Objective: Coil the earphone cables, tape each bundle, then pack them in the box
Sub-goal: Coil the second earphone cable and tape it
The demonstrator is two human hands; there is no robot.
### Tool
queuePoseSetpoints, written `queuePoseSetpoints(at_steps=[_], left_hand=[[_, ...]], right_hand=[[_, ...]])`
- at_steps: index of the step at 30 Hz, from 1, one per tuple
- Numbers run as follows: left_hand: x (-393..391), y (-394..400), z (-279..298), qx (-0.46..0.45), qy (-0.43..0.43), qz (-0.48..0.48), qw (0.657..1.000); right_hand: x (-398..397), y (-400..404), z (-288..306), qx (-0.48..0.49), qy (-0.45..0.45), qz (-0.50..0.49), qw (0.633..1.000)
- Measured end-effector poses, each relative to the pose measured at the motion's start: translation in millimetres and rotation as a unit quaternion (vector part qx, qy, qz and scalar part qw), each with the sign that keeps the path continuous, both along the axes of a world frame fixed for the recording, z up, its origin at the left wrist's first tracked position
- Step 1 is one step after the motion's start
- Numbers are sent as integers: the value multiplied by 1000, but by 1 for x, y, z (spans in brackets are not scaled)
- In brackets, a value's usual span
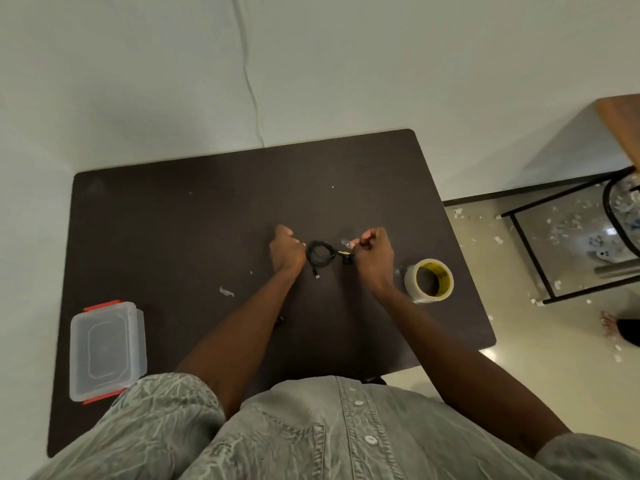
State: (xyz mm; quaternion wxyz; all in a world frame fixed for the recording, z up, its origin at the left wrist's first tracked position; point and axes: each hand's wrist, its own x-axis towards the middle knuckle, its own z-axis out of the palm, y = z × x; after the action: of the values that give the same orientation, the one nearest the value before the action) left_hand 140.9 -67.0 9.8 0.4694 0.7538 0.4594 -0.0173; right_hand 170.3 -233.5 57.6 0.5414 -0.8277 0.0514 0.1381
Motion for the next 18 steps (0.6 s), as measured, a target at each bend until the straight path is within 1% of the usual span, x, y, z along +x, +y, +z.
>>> queuePoseSetpoints(at_steps=[2,5,8,10,15,18], left_hand=[[0,-1,-3,-12,-18,-47,999],[2,-6,-4,17,-29,-108,994],[2,-10,6,40,-50,-65,996],[3,-10,7,43,-49,-60,996],[9,-3,-2,65,6,-168,984],[10,1,-4,76,27,-210,974]], right_hand=[[-1,3,-1,21,8,-5,1000],[-4,6,-2,30,14,-4,999],[-7,6,-2,14,15,2,1000],[-10,5,-1,7,11,-3,1000],[-18,1,-2,-3,8,-20,1000],[-23,0,-1,-10,-3,-21,1000]])
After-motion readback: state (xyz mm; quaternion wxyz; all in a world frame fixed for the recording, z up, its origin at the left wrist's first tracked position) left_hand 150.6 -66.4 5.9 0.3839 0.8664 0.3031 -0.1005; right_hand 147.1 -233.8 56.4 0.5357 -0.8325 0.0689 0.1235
